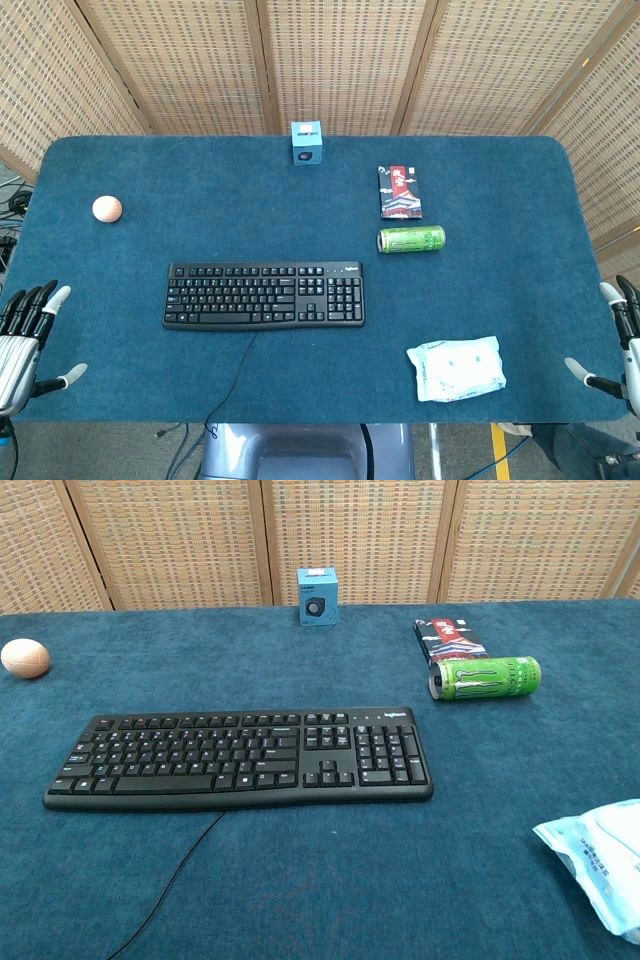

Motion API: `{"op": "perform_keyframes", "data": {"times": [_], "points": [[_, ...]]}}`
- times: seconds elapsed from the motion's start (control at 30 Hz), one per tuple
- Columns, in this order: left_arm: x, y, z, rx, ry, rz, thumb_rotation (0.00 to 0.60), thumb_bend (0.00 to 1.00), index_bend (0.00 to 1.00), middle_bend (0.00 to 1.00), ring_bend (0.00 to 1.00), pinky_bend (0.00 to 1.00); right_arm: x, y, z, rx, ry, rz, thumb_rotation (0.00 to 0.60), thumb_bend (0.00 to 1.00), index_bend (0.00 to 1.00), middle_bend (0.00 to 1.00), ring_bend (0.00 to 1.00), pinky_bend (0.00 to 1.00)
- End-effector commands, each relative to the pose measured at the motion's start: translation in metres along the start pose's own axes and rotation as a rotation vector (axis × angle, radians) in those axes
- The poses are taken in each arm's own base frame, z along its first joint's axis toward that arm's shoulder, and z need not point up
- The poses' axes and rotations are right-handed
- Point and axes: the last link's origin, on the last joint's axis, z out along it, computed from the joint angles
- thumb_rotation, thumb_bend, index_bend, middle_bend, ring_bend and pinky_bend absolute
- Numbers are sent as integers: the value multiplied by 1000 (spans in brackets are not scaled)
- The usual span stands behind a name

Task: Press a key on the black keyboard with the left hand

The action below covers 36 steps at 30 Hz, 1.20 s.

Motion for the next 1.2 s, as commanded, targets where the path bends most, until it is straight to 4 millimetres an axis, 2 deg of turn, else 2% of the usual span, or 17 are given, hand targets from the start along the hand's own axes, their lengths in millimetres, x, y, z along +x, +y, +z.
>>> {"op": "perform_keyframes", "data": {"times": [0.03,0.27,0.33,0.37,0.43,0.47,0.5,0.6,0.67,0.8,1.0,1.2], "points": [[-1,0,1,4,2,6,600,0,0,0,0,0,-1,-1,0,4,-1,-2,600,0,12,0,0,0],[-1,0,2,0,1,3,600,2,0,0,0,0,-2,0,0,-2,-5,-4,600,0,12,0,0,0],[-3,1,3,-6,-4,3,600,33,0,14,22,8,-2,-1,0,-1,-7,-2,600,0,13,0,0,0],[-6,3,5,-14,-11,2,600,85,0,95,96,55,-2,-1,1,0,-7,-1,600,0,13,0,0,0],[-12,6,9,-33,-25,-9,600,206,0,338,305,208,-2,-1,1,-1,-8,-1,600,0,13,0,0,0],[-16,8,12,-45,-39,-19,600,271,0,482,422,315,-2,-1,1,-3,-8,1,600,0,13,0,0,0],[-22,11,16,-60,-65,-32,600,332,0,582,509,402,-2,0,1,-5,-8,3,600,0,13,0,0,0],[-39,20,28,-98,-134,-77,600,500,0,751,663,567,-1,1,2,-8,-5,8,600,0,13,0,0,0],[-51,26,36,-120,-184,-107,600,588,0,802,714,623,0,1,2,-9,-2,13,600,0,13,0,0,0],[-70,42,50,-158,-302,-128,600,675,0,853,758,673,0,2,3,-8,-7,18,600,0,13,0,0,0],[-93,62,63,-151,-475,-172,600,701,0,885,763,676,-1,3,4,-11,-16,23,600,0,13,0,0,0],[-109,70,74,-109,-539,-181,600,709,0,886,763,676,0,5,5,-18,-13,29,600,0,12,0,0,0]]}}
